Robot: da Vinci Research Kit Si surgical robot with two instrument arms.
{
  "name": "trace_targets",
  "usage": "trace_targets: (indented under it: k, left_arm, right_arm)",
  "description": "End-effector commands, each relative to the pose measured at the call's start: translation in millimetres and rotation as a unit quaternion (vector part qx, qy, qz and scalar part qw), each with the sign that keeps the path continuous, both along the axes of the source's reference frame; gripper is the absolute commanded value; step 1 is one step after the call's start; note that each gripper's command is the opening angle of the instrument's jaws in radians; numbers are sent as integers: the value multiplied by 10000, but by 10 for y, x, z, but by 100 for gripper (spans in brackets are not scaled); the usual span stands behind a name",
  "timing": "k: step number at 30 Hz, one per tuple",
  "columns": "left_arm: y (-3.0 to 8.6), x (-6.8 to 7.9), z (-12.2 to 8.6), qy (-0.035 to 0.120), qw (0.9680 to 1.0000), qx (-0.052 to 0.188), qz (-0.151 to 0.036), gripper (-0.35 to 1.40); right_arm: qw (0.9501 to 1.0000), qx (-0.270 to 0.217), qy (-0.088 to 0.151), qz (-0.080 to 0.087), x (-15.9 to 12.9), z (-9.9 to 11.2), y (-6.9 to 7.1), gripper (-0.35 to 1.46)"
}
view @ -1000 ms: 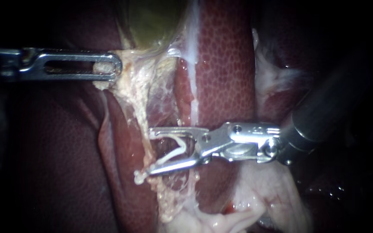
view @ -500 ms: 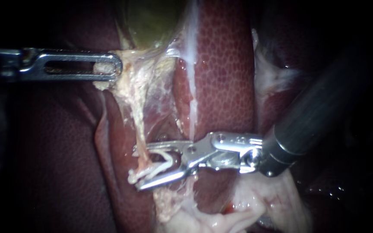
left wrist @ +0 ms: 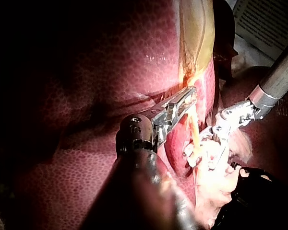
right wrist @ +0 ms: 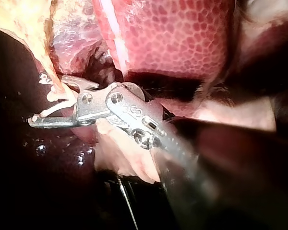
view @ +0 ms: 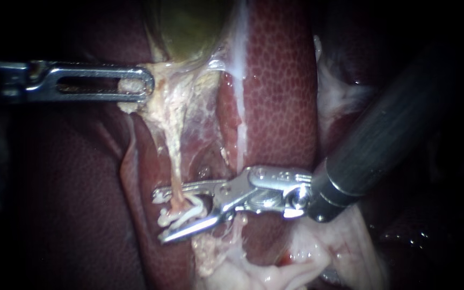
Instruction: Clipping second clip left tube
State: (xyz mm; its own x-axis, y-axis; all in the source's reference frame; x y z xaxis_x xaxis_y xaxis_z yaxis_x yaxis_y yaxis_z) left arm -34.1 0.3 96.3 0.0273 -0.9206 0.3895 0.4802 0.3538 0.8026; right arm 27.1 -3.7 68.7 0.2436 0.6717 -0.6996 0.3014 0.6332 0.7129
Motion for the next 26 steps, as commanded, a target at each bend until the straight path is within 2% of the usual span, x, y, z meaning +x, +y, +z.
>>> trace_targets:
  k: [1,3,5,7,10,26]
  left_arm:
    - [0,0,0,1,10000,0,1,-35]
    - [0,0,0,1,10000,-1,1,-35]
    - [0,0,0,1,10000,-1,1,-35]
    - [0,0,0,0,10000,-1,2,-35]
    - [0,0,1,1,10000,-1,2,-35]
    - [0,0,1,1,10000,-2,1,-35]
  right_arm:
    - [10000,6,-13,13,-1,-1,2,58]
    - [10000,90,-35,2,-3,0,2,52]
    - [9987,466,-50,-197,-15,1,2,7]
    - [9988,460,-131,-130,-21,2,4,-35]
    - [9988,459,-166,-97,-25,4,9,-35]
    - [9986,482,-172,-105,-26,5,8,-35]
